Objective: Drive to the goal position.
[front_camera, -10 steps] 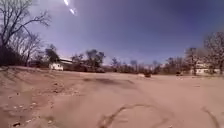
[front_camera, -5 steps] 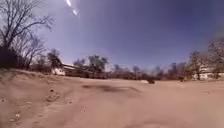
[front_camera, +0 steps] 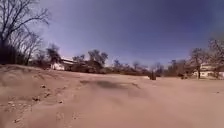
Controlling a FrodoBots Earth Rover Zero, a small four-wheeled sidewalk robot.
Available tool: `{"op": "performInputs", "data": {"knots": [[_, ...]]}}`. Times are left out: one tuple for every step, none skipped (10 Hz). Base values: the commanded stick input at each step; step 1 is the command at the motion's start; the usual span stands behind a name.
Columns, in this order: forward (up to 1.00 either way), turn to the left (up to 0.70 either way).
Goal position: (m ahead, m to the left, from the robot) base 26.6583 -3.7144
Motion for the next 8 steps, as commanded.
{"op": "performInputs", "data": {"knots": [[1.00,0.00],[1.00,0.00],[1.00,0.00],[1.00,0.00],[1.00,0.00],[1.00,0.00],[1.00,0.00],[1.00,0.00]]}}
